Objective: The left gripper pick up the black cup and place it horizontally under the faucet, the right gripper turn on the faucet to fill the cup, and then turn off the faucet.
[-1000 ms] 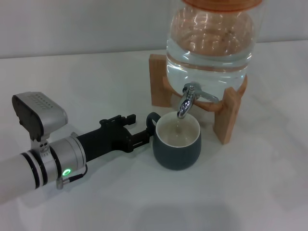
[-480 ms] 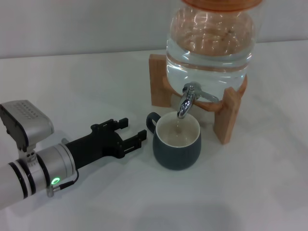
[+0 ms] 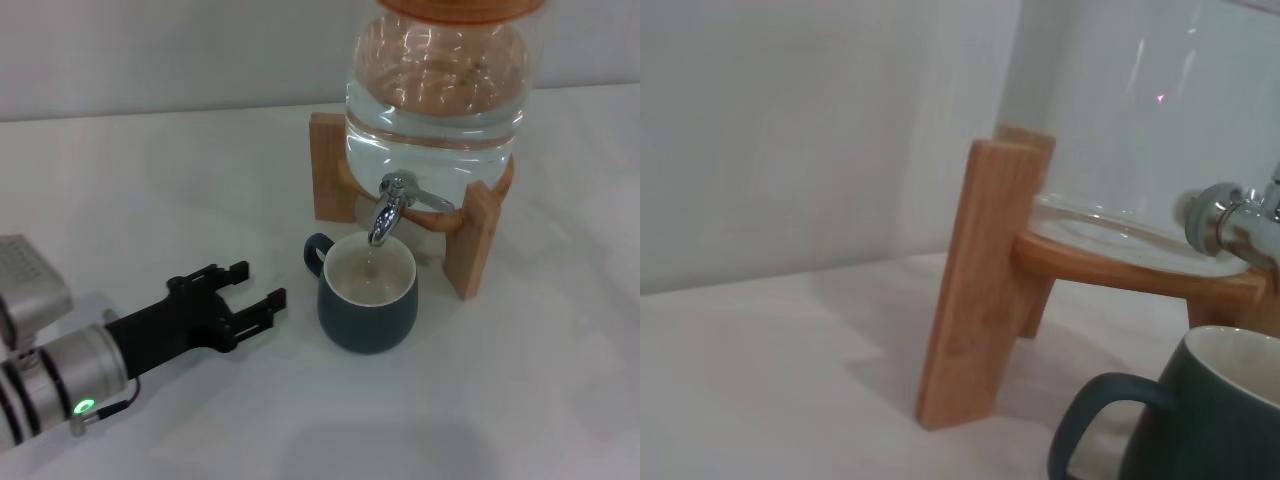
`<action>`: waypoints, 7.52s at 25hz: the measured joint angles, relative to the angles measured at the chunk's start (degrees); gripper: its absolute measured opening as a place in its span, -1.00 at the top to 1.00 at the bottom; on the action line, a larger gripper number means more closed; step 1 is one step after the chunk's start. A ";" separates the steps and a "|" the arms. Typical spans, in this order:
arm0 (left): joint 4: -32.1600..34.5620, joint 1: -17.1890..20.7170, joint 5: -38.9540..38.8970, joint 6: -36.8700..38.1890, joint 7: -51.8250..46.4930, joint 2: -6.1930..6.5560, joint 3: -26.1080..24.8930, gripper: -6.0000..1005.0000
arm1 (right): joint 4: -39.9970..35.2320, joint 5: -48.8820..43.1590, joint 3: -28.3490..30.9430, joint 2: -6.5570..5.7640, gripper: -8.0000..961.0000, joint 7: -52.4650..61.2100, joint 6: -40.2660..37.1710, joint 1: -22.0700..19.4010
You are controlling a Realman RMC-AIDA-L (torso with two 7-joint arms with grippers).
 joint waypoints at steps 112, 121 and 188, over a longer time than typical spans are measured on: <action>19.26 26.62 -36.76 -12.76 -2.38 1.34 -0.75 -0.36 | -37.11 -6.59 -62.16 0.06 -0.68 38.66 -6.85 -1.84; 19.26 27.16 -36.92 -13.26 -2.37 1.24 -0.74 -0.36 | -36.53 -3.75 -68.40 0.08 -0.68 37.81 -12.88 -1.90; 19.25 27.32 -36.91 -12.92 -2.15 1.34 -0.74 -0.36 | -38.79 -4.32 -66.45 -0.18 -0.67 40.19 -24.91 -2.68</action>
